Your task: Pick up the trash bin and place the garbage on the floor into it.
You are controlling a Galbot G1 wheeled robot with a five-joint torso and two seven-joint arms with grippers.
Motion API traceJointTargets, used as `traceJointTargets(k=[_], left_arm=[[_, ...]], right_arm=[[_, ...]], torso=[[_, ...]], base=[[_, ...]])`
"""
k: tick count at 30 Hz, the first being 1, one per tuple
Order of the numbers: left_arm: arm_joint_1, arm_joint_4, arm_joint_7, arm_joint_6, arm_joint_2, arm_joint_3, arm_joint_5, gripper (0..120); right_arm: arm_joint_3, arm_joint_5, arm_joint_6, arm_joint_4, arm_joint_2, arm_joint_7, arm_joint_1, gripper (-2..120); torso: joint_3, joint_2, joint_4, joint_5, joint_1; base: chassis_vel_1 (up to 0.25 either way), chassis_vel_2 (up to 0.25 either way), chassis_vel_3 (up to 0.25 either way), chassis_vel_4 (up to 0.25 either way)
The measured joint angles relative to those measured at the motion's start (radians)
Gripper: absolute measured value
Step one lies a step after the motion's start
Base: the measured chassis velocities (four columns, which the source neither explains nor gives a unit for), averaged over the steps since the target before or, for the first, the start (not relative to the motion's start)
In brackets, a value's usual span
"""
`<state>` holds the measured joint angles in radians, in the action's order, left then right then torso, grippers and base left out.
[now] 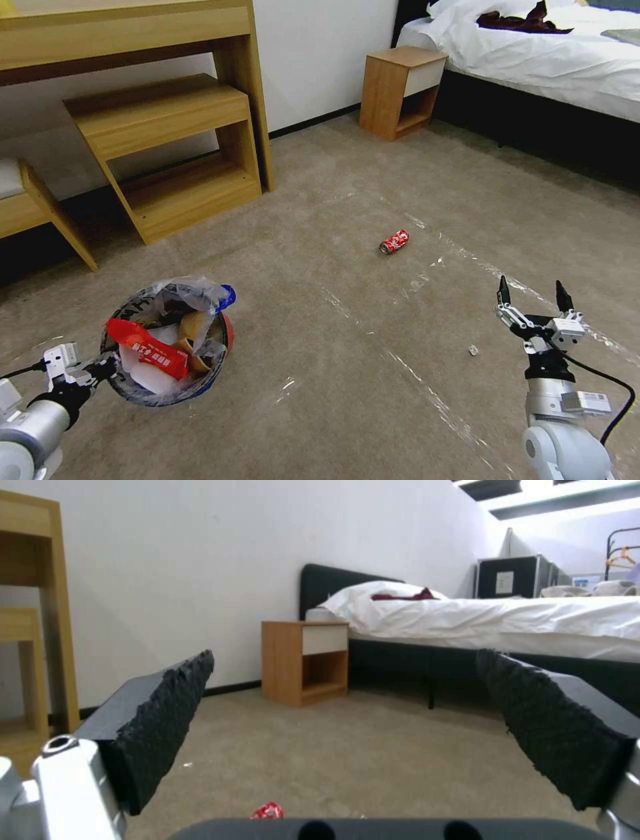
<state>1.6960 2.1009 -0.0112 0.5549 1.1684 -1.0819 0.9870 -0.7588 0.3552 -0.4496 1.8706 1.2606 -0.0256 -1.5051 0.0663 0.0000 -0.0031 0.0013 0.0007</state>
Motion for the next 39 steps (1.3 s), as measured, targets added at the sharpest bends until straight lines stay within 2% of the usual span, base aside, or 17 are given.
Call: traceJointTargets(k=[32, 39], left_arm=[[-0.03, -0.034, 0.0, -0.002, -0.001, 0.013, 0.0, 0], [-0.024, -0.033, 0.001, -0.002, -0.003, 0.014, -0.002, 0]], right_arm=[[0.006, 0.02, 0.0, -0.019, -0.014, -0.009, 0.025, 100], [0.019, 0.04, 0.032, -0.021, -0.03, -0.032, 0.032, 100]], torso=[[0.0, 0.0, -0.0003, 0.0, 0.0], [0.0, 0.0, 0.0, 0.0, 0.0]], base=[[-0.049, 0.049, 0.049, -0.051], [0.0, 0.0, 0.0, 0.0]])
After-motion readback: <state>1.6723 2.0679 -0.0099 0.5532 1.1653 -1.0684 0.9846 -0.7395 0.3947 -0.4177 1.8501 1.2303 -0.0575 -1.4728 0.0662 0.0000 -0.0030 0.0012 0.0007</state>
